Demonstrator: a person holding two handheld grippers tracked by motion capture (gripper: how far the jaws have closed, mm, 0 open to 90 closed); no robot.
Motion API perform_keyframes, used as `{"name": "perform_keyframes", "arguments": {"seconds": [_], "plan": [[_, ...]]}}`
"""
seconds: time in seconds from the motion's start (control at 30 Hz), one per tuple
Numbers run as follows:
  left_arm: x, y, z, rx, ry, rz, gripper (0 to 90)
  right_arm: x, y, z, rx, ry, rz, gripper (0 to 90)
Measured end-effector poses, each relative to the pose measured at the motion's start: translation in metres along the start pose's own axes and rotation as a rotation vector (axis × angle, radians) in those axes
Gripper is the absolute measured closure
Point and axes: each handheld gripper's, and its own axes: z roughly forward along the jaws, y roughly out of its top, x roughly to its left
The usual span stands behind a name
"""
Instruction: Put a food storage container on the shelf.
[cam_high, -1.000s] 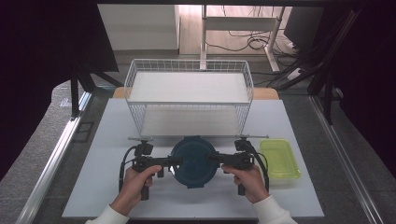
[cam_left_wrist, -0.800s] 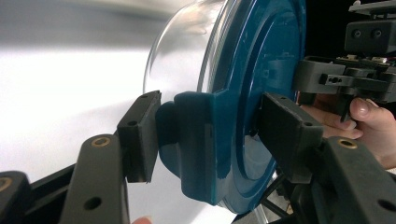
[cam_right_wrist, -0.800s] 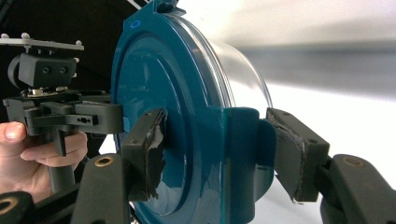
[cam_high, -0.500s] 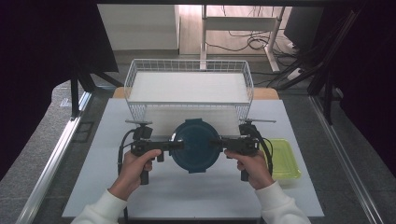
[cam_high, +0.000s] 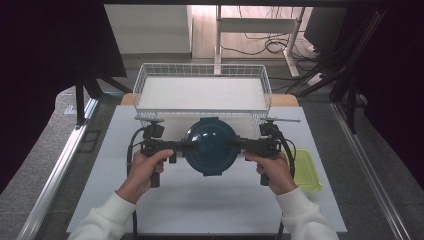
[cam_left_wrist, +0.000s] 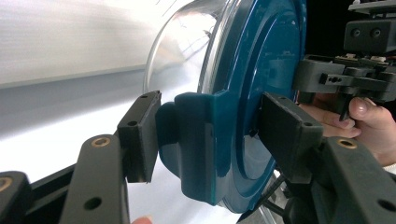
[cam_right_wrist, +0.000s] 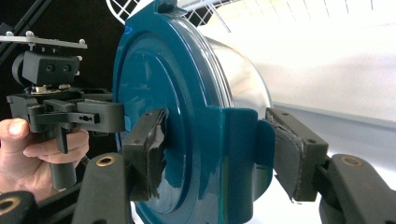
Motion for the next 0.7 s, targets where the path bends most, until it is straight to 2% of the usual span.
{"name": "perform_keyframes", "arguments": {"seconds": [0.2, 0.43, 0.7], "plan": [[-0.011, 0.013, -0.008, -0.013, 0.0, 0.022, 40.6, 0.01, 0.013, -0.007, -0.017, 0.004, -0.02, 40.4], [-0.014, 0.022, -0.013, -0.018, 0.0, 0.026, 40.6, 0.015, 0.024, -0.009, -0.016, 0.009, -0.023, 40.6], [-0.021, 0.04, -0.019, -0.023, -0.007, 0.044, 40.6, 0.022, 0.041, -0.013, -0.029, 0.008, -0.036, 41.0]]}}
